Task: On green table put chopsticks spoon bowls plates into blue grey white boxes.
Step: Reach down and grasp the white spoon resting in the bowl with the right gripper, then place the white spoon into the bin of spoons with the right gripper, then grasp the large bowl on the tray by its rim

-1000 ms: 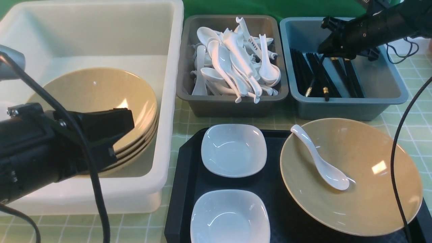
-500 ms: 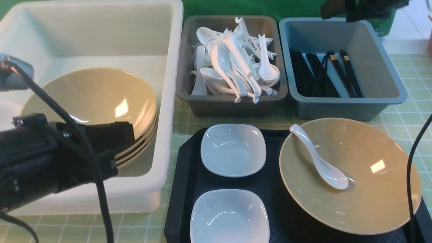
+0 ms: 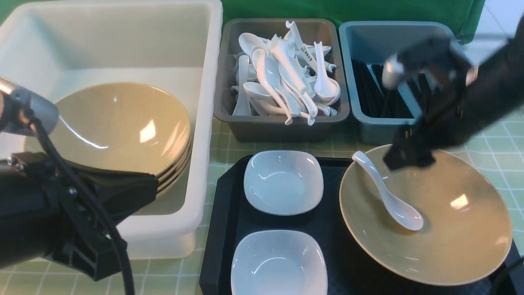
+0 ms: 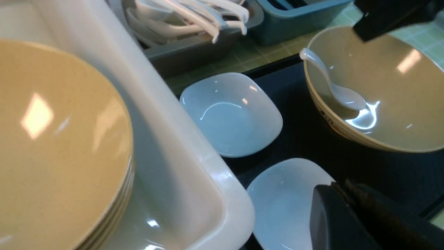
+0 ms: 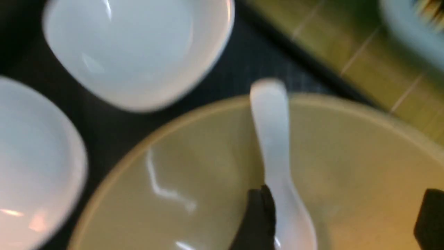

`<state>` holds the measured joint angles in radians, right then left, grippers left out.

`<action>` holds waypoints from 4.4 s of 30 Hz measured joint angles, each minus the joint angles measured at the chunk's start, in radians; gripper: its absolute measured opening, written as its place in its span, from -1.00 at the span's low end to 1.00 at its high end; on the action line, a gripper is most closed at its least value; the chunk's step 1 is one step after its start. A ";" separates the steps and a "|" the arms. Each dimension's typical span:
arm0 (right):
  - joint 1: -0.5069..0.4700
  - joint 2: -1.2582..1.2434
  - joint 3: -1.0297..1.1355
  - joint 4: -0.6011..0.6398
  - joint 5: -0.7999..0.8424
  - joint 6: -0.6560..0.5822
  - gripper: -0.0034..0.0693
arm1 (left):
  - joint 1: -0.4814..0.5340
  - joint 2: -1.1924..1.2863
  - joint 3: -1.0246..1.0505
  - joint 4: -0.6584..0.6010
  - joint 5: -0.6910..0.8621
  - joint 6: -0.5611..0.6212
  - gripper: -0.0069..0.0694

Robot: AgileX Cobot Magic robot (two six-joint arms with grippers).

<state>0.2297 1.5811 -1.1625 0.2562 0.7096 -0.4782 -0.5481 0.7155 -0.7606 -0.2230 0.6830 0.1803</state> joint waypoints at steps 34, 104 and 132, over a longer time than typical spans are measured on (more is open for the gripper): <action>0.043 0.071 -0.304 0.082 0.110 0.092 -0.01 | 0.000 0.020 -0.014 -0.035 -0.018 0.031 -0.82; 0.067 -0.750 0.246 0.054 0.371 0.264 -0.77 | -0.120 1.087 -0.701 -0.192 0.248 0.071 0.21; 0.044 -0.753 0.240 0.012 0.348 0.160 -0.84 | -0.115 1.420 -1.084 -0.321 0.408 0.127 -0.77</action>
<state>0.2736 0.8281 -0.9223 0.2685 1.0574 -0.3179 -0.6629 2.1358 -1.8450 -0.5444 1.0909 0.3073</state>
